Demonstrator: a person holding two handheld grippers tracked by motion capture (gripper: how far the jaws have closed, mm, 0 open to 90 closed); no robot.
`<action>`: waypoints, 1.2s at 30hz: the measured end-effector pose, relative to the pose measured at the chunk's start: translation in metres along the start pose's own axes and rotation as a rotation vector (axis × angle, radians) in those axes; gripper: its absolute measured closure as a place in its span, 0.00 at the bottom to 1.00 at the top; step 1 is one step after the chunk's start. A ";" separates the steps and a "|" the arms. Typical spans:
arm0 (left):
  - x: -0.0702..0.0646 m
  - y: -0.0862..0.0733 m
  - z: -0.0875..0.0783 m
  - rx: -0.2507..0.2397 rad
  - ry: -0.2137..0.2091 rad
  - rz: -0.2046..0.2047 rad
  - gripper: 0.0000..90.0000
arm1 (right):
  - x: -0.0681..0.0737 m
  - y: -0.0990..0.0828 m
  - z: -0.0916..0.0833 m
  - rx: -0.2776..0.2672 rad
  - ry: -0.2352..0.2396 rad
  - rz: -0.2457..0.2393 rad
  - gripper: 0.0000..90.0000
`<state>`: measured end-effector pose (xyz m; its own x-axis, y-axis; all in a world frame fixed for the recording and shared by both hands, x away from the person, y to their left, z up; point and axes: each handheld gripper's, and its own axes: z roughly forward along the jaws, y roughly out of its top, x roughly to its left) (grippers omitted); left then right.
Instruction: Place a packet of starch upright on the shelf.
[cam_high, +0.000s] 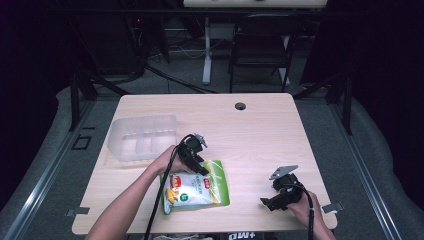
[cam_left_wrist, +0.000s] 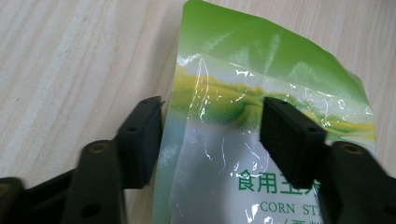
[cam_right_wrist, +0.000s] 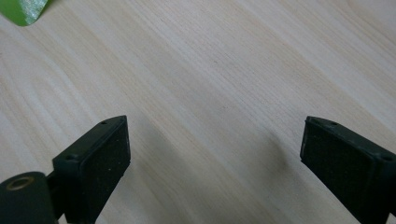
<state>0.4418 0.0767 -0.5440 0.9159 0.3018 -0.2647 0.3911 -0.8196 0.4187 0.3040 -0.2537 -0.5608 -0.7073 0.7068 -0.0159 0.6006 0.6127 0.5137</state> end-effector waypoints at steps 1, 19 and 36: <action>-0.001 -0.001 -0.001 0.003 0.024 -0.005 0.50 | 0.000 0.000 0.000 0.000 -0.001 0.000 0.09; -0.017 -0.029 -0.010 -0.061 0.139 -0.049 0.99 | 0.000 0.000 0.000 -0.001 -0.006 0.000 0.09; -0.020 -0.077 -0.033 -0.122 0.238 -0.295 0.89 | 0.001 0.001 0.002 0.007 -0.003 -0.007 0.09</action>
<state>0.3961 0.1498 -0.5424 0.7527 0.6317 -0.1857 0.6350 -0.6218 0.4585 0.3047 -0.2510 -0.5622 -0.7107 0.7032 -0.0223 0.5980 0.6204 0.5074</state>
